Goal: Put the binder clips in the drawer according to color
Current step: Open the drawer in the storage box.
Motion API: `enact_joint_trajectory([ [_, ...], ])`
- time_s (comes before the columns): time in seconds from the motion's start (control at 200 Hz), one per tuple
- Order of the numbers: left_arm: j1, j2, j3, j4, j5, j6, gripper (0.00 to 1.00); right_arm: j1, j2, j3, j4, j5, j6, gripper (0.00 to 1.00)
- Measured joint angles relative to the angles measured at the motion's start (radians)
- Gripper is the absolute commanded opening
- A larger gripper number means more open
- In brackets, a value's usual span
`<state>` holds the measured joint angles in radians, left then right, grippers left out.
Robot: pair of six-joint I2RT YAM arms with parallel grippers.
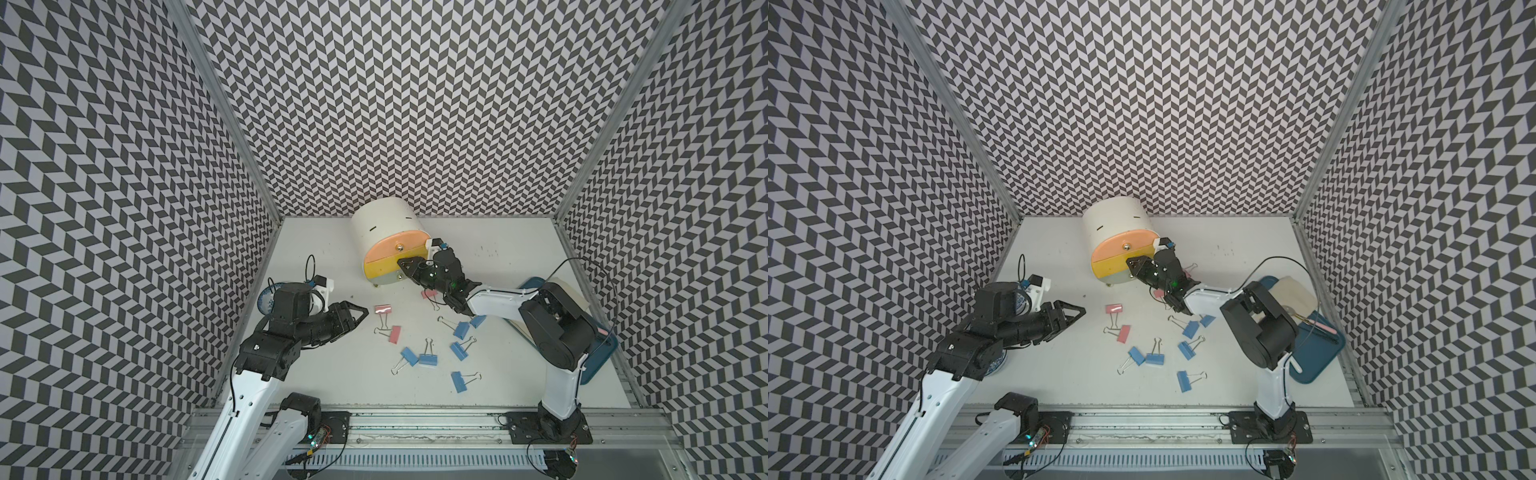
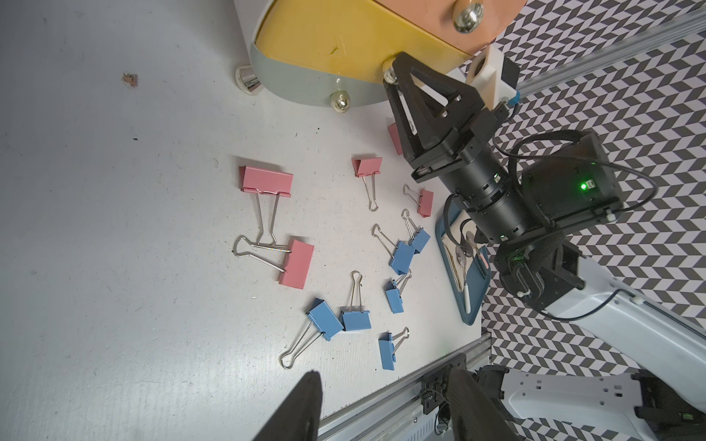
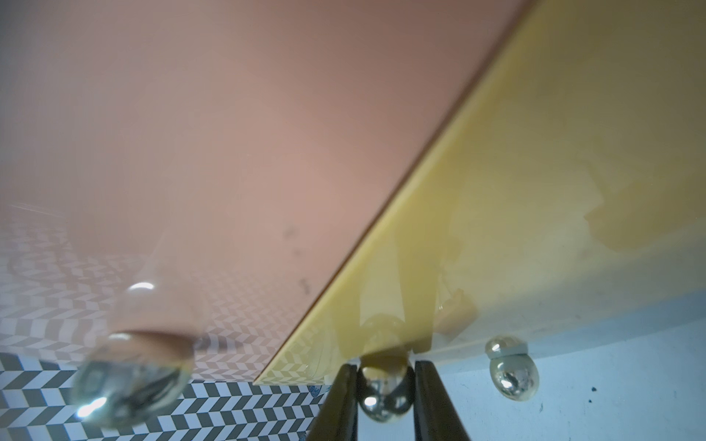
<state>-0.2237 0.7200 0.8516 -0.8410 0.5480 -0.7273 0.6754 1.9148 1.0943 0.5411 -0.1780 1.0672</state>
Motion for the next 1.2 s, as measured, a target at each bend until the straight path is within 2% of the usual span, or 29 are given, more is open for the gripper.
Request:
enact_joint_trajectory([
  [1.197,0.000,-0.061,0.000,0.010,0.018,-0.053,0.57,0.080,-0.292,-0.331,0.003,0.053,0.016,0.22],
])
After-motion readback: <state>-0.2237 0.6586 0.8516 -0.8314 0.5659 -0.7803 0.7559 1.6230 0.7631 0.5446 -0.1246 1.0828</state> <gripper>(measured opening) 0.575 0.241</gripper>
